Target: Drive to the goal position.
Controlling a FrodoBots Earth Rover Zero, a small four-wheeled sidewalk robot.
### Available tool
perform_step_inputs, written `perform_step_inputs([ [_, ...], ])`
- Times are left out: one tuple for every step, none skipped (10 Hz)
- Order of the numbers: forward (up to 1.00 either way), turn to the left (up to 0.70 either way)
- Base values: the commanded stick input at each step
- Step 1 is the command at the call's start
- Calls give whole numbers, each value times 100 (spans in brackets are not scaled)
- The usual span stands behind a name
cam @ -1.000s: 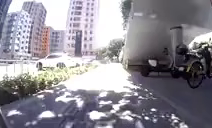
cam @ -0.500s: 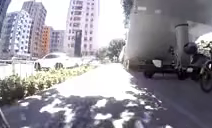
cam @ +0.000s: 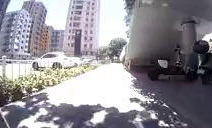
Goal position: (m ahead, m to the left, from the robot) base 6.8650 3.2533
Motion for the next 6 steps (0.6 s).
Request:
perform_step_inputs([
  [70,0],
  [70,0],
  [70,0],
  [70,0],
  [70,0],
  [70,0],
])
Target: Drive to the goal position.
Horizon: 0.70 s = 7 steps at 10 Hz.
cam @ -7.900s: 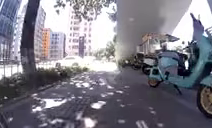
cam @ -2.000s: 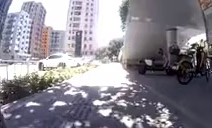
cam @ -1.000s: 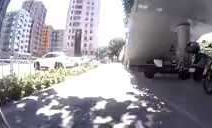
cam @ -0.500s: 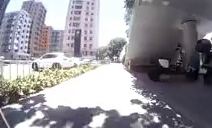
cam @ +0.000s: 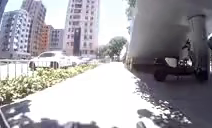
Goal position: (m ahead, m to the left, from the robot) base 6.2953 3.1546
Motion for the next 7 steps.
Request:
perform_step_inputs([
  [70,0],
  [70,0],
  [70,0],
  [70,0],
  [70,-12],
  [70,-14],
  [70,0],
])
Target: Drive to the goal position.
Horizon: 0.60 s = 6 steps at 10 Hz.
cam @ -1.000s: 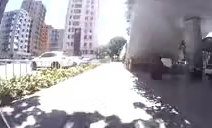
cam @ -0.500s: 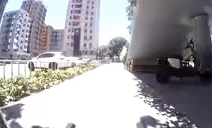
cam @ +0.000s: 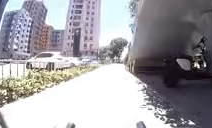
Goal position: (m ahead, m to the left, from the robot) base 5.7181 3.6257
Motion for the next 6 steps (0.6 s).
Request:
perform_step_inputs([
  [70,0],
  [70,0],
  [70,0],
  [70,0],
  [70,0],
  [70,0],
])
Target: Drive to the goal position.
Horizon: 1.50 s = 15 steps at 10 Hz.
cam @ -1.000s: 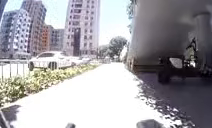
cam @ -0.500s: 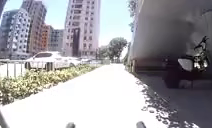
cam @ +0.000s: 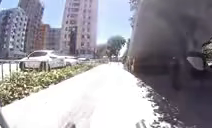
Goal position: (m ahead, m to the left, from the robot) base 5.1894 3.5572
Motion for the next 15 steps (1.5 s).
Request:
perform_step_inputs([
  [70,0],
  [70,0],
  [70,0],
  [70,0],
  [70,0],
  [70,0],
  [70,0],
  [70,0],
  [70,0],
  [70,0],
  [70,0],
  [70,0],
  [70,0],
  [70,0],
  [70,0],
])
